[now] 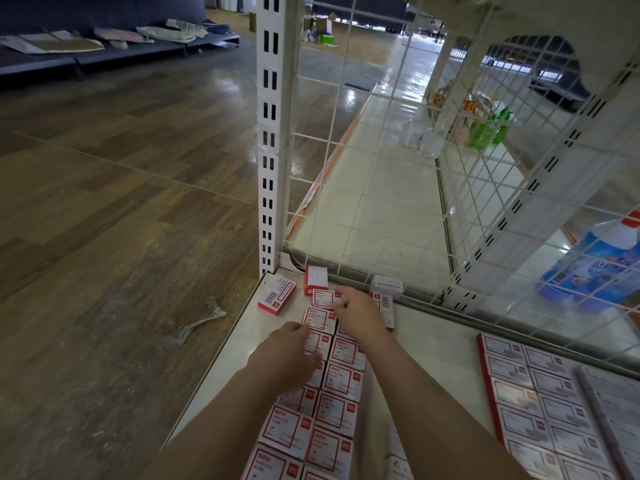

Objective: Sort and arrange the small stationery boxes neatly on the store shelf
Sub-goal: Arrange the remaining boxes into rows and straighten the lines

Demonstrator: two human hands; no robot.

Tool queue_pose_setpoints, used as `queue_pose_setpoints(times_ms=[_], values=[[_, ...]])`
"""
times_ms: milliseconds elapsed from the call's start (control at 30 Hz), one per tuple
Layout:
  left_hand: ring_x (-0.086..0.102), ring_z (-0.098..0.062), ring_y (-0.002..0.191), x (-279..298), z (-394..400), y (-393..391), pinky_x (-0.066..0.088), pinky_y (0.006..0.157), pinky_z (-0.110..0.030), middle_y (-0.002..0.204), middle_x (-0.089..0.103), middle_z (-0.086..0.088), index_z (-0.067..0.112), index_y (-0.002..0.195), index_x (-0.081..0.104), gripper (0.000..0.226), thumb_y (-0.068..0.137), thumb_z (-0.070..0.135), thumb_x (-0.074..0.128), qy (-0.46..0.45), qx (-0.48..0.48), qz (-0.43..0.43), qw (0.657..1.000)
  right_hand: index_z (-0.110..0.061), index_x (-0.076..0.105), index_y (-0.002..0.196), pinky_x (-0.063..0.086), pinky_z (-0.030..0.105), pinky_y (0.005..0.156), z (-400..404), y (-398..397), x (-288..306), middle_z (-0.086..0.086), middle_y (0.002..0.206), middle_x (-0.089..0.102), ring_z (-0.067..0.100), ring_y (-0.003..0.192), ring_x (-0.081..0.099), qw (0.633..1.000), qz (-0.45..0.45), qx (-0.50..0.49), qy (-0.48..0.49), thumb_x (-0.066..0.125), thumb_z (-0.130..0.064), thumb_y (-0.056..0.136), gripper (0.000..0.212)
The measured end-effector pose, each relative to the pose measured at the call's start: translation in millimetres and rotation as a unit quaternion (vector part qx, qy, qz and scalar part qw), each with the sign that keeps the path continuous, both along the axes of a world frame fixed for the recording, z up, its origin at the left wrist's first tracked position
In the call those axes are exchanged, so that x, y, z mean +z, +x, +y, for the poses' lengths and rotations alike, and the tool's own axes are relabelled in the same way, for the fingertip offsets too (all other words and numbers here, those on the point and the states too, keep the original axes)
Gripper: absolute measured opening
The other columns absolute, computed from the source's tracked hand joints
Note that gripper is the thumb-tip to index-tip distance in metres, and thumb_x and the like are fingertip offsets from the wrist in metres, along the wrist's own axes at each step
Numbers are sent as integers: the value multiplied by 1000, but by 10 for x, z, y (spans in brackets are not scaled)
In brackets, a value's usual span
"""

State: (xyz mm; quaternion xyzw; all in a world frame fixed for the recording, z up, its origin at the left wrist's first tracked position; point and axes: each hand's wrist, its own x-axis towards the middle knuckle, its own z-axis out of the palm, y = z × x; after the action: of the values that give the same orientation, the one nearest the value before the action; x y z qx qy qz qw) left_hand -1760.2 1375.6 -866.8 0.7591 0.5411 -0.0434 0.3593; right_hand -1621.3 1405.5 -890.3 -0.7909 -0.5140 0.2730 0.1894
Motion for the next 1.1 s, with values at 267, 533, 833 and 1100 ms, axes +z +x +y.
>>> queue_pose_setpoints(times_ms=[267,533,833,1100], values=[[29,-19,138,-25,8,-9,39,105,-36,154,21,3,24,148,19,61,95,38,45,3,-2,-1,1000,-16,56,119,49,34,87,73,128,-3,6,118,60,22,105,57,996,-1,-87,-14,48,-11,93,27],[25,-19,140,-22,5,-27,37,107,-36,155,18,3,24,149,16,62,95,39,44,-2,-5,-7,1000,-18,53,124,51,34,87,35,200,-7,5,121,59,20,104,59,998,16,-68,-12,50,-17,94,30],[27,-18,138,-4,-1,-25,37,106,-34,154,20,4,22,149,18,62,95,38,45,-5,-2,-13,1000,-20,47,130,55,33,80,-31,218,-10,5,117,62,16,91,65,994,96,-44,-18,62,-23,87,46],[28,-18,138,-10,-1,-34,38,107,-36,154,20,3,22,149,18,62,95,38,45,-6,-3,-15,1000,-18,49,129,55,29,77,-38,224,-5,4,111,64,14,86,64,995,94,-31,-8,61,-20,88,43]])
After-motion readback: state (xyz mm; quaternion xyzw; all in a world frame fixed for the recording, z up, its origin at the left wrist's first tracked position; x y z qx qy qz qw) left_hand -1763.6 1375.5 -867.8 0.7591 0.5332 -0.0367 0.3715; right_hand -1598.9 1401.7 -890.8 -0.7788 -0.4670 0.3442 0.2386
